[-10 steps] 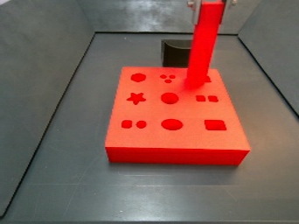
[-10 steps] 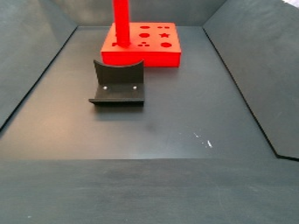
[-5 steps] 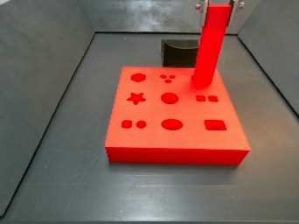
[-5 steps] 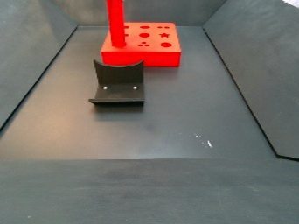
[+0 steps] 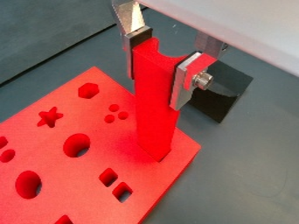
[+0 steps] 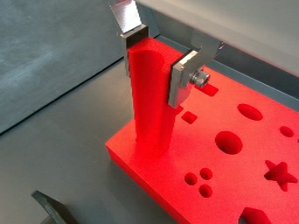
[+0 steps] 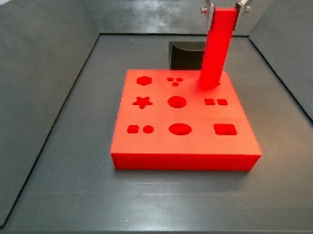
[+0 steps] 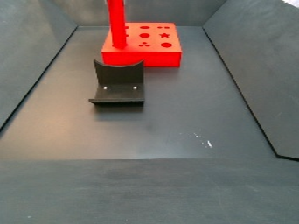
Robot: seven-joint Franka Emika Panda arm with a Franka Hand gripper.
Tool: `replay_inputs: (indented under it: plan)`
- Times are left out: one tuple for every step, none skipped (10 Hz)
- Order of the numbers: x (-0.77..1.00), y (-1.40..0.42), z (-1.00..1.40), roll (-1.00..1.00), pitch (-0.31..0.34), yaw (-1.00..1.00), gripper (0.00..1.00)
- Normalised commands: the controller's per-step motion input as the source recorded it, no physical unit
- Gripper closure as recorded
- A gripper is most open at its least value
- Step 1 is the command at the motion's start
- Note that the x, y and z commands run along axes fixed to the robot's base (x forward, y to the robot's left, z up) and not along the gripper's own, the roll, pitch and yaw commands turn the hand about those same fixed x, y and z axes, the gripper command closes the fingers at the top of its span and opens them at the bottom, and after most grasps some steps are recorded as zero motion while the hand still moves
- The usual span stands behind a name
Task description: Insert the arch object.
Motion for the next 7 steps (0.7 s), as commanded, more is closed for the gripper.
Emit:
replay_inputs:
  plan:
    - [0.00, -0.09, -0.50, 0.06, -0.091, 0.00, 1.00]
    - [0.00, 0.00, -0.81, 0.00, -0.220, 0.00, 1.00]
    - [0.00, 0.00, -0.80, 0.00, -0.223, -0.06, 1.00]
    - [0.00, 0.00, -0.82, 0.00, -0.201, -0.09, 1.00]
    - [0.00, 0.00, -0.83, 0.04, -0.173, -0.11, 1.00]
    - [0.00, 0.00, -0.74, 0.07, -0.161, -0.11, 1.00]
    - [0.00, -0.03, -0.74, 0.11, -0.141, -0.14, 1.00]
